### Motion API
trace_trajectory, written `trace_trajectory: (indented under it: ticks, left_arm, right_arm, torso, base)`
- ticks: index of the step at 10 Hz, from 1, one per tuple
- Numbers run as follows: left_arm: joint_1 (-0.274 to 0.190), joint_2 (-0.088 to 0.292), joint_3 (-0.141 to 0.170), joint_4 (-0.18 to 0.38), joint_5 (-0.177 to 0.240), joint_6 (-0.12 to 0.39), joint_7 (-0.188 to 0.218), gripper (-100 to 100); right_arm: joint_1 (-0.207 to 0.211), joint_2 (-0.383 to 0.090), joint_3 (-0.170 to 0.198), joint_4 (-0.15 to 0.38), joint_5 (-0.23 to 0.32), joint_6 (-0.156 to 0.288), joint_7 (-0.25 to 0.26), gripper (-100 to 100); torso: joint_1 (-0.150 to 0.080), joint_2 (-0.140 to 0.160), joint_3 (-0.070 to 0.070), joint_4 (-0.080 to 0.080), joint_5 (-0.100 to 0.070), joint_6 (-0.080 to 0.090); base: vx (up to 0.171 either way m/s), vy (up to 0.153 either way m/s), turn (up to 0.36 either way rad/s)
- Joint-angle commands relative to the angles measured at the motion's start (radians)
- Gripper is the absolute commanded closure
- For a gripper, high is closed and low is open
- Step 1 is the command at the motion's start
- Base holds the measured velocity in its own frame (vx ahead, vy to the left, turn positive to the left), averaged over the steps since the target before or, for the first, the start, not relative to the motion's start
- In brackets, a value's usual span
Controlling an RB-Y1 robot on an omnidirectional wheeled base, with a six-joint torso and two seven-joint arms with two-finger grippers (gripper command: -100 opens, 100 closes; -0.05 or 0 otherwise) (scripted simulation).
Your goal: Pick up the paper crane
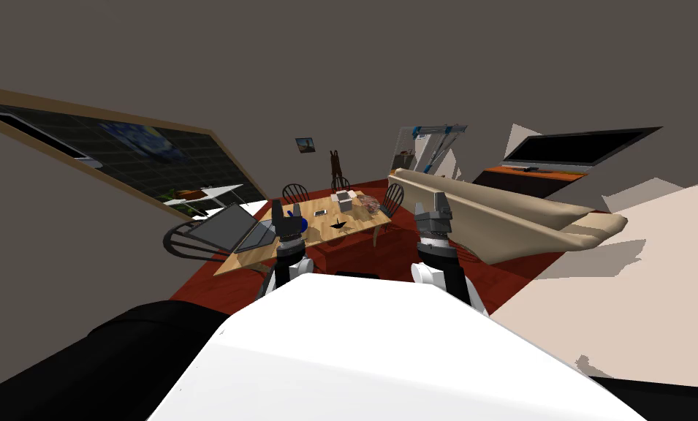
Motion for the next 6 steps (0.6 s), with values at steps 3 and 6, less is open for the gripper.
trace_trajectory:
  ticks: [3,6]
  left_arm:
    - [0.007,0.073,-0.015,0.015,0.008,0.019,0.004,-100]
    - [0.016,0.132,-0.038,0.043,0.021,0.052,0.013,-100]
  right_arm:
    - [0.0,0.0,0.0,0.0,0.0,0.0,0.0,0]
    - [0.0,0.0,0.0,0.0,0.0,0.0,0.0,0]
  torso:
    - [0.0,0.0,0.0,0.0,0.0,0.0]
    - [0.0,0.0,0.0,0.0,0.0,0.0]
  base:
    - [0.0,0.0,0.0]
    - [0.001,-0.005,-0.002]
